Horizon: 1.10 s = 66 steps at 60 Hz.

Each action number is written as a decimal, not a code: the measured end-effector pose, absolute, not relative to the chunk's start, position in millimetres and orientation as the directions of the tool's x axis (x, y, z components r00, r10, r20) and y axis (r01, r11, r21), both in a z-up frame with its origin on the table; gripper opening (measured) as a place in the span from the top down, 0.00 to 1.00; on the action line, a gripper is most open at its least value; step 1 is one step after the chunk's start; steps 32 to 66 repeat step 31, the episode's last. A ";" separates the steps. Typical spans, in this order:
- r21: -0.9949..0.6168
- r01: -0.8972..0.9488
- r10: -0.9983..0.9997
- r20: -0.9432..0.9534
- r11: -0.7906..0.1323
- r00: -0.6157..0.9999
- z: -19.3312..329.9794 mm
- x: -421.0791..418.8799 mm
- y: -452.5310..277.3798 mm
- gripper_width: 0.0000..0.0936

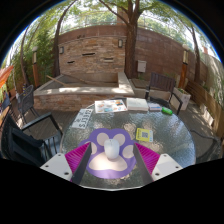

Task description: Arrange mouse

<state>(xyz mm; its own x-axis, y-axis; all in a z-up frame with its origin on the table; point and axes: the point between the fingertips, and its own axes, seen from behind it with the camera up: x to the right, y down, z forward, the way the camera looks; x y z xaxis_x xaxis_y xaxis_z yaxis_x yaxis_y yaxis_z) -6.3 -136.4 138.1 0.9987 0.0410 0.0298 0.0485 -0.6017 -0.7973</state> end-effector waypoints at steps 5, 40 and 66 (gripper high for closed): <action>-0.804 0.048 0.045 0.027 -0.593 0.999 159.7 -6.7 -165.6 0.09; -0.791 0.066 0.078 0.023 -0.608 0.997 180.2 -2.1 -287.9 0.09; -0.791 0.066 0.078 0.023 -0.608 0.997 180.2 -2.1 -287.9 0.09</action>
